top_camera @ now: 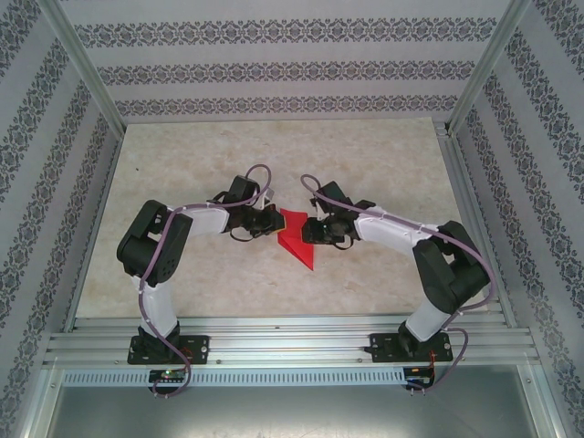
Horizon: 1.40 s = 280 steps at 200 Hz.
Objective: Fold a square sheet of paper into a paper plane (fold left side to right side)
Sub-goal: Fourth fold the wing at the center of the table.
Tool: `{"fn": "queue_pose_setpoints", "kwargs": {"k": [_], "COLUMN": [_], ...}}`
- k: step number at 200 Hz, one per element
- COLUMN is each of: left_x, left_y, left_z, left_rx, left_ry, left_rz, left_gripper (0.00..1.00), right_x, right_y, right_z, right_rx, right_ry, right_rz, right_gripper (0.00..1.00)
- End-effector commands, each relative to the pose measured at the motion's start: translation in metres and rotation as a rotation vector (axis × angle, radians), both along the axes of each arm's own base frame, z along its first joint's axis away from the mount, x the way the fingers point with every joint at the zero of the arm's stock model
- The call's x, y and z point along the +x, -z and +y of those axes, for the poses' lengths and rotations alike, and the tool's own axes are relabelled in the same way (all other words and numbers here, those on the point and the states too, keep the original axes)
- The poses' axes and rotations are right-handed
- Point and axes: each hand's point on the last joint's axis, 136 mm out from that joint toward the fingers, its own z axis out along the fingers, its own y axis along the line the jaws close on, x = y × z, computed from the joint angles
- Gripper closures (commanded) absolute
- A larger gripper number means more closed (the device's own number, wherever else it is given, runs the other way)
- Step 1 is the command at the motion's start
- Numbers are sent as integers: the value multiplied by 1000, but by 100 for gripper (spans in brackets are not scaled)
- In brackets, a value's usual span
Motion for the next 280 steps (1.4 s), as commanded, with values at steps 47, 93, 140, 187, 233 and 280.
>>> {"fn": "queue_pose_setpoints", "kwargs": {"k": [47, 93, 140, 187, 233, 280], "left_x": [4, 4, 5, 5, 6, 7], "left_y": [-15, -16, -18, -19, -22, -32], "left_z": [-5, -6, -6, -7, -7, -6], "left_rx": [-2, -2, -3, -2, 1, 12], "left_ry": [-4, 0, 1, 5, 12, 23], "left_rz": [-25, -23, -25, -25, -33, -58], "left_gripper": [94, 94, 94, 93, 89, 78], "right_x": [-27, -22, -19, -20, -21, -24], "right_y": [7, 19, 27, 34, 35, 39], "right_z": [7, 18, 22, 18, 18, 21], "right_rx": [-425, -573, -614, -640, -628, -577], "right_ry": [-147, -201, -217, -220, -221, -227], "right_rz": [-188, -235, -239, -230, -232, -212], "right_gripper": [58, 53, 53, 58, 71, 88]}}
